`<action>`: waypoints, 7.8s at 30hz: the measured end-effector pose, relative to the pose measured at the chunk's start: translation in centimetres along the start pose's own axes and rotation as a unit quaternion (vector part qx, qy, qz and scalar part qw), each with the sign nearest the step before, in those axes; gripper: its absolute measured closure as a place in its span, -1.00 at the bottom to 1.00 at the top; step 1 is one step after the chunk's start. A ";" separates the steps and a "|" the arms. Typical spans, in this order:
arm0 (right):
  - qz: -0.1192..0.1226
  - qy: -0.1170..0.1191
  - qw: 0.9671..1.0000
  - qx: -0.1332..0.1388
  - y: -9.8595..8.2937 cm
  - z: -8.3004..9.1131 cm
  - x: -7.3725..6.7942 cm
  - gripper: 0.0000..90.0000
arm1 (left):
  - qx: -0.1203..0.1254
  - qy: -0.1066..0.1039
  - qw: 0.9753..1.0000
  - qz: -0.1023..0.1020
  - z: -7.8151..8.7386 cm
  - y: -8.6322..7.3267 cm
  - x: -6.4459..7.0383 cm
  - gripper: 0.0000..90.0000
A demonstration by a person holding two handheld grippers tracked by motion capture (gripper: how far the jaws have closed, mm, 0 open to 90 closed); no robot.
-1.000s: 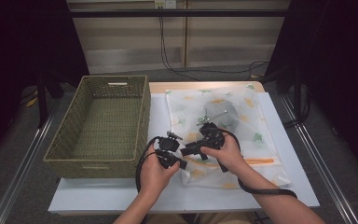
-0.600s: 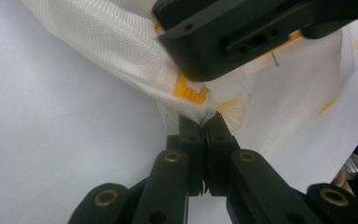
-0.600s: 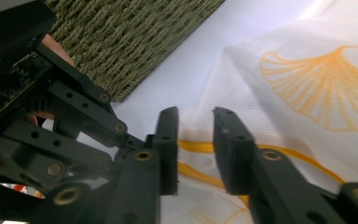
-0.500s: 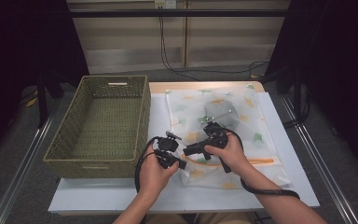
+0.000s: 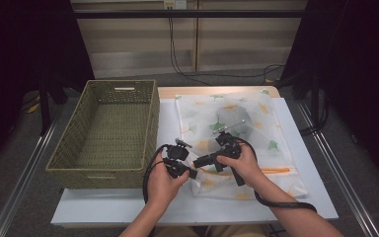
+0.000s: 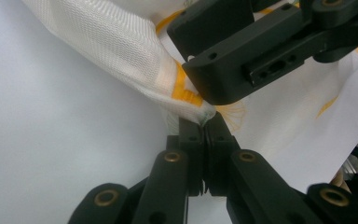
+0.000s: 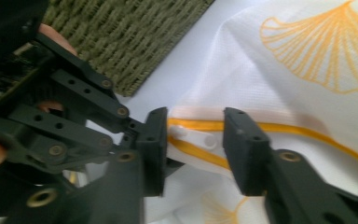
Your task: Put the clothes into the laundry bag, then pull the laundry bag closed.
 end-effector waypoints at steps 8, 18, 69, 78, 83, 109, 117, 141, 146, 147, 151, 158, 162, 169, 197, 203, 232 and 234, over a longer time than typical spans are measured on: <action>0.016 -0.009 1.000 -0.012 -0.2 0.2 -0.3 0.71 | 0.008 0.003 1.000 0.006 0.1 0.1 -0.1 0.95; 0.016 0.001 1.000 -0.006 0.0 0.6 -1.2 0.96 | 0.008 0.000 1.000 0.007 0.1 0.1 0.0 0.95; 0.013 -0.018 1.000 -0.006 -0.1 1.3 -1.0 1.00 | 0.017 -0.024 0.998 0.048 1.8 1.0 -1.1 0.96; 0.024 -0.024 0.999 -0.009 0.2 1.5 -1.2 1.00 | 0.023 -0.033 0.997 0.061 1.9 1.2 -1.3 0.96; 0.023 -0.029 0.999 -0.012 0.0 1.6 -0.8 1.00 | 0.017 -0.035 0.997 0.060 2.1 1.2 -1.4 0.96; -0.004 -0.084 0.996 -0.002 -2.6 8.1 3.9 1.00 | 0.019 -0.016 0.996 0.082 2.8 1.1 -2.4 0.96; -0.014 -0.099 0.995 0.011 -3.1 10.5 5.1 1.00 | 0.019 -0.013 0.996 0.081 2.8 1.1 -2.4 0.96; -0.035 -0.160 0.986 0.040 -5.6 17.8 8.6 1.00 | 0.014 0.005 0.997 0.078 3.2 1.2 -3.2 0.96; -0.048 -0.175 0.982 0.048 -6.3 19.8 9.4 1.00 | 0.016 0.006 0.997 0.079 3.6 1.4 -3.3 0.96; -0.047 -0.179 0.982 0.049 -6.3 20.2 9.6 1.00 | 0.015 0.005 0.997 0.080 3.6 1.4 -3.3 0.96; -0.049 -0.185 0.980 0.056 -6.6 21.2 9.9 1.00 | 0.019 0.010 0.996 0.085 3.7 1.5 -3.4 0.96; -0.057 -0.202 0.976 0.058 -7.2 22.6 10.8 1.00 | 0.024 0.016 0.996 0.087 3.8 1.6 -3.5 0.96; -0.061 -0.207 0.974 0.061 -7.5 23.4 11.1 1.00 | 0.023 0.015 0.996 0.087 3.9 1.5 -3.6 0.96; -0.065 -0.208 0.973 0.070 -7.6 23.9 11.3 1.00 | 0.023 0.014 0.996 0.083 4.2 1.7 -3.6 0.96; -0.069 -0.219 0.970 0.076 -7.8 25.0 11.6 1.00 | 0.028 0.015 0.995 0.095 4.9 1.8 -4.1 0.96; -0.069 -0.222 0.970 0.076 -7.8 25.2 11.7 1.00 | 0.027 0.017 0.995 0.095 5.0 1.7 -4.1 0.96; -0.037 -0.244 0.966 0.077 -7.6 25.3 11.2 1.00 | 0.054 -0.008 0.996 0.073 6.6 2.8 -3.2 0.42; -0.030 -0.247 0.965 0.076 -7.6 25.2 11.2 1.00 | 0.053 -0.002 0.996 0.072 6.7 2.8 -3.3 0.30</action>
Point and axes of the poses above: each handheld gripper's, and its own axes: z roughly backward along the jaws, y roughly out of its top, x roughly to its right, the point moved 8 cm from there along -z, roughly forward along the jaws, and after that the axes turned 12 degrees about x, right-handed, at the moved point
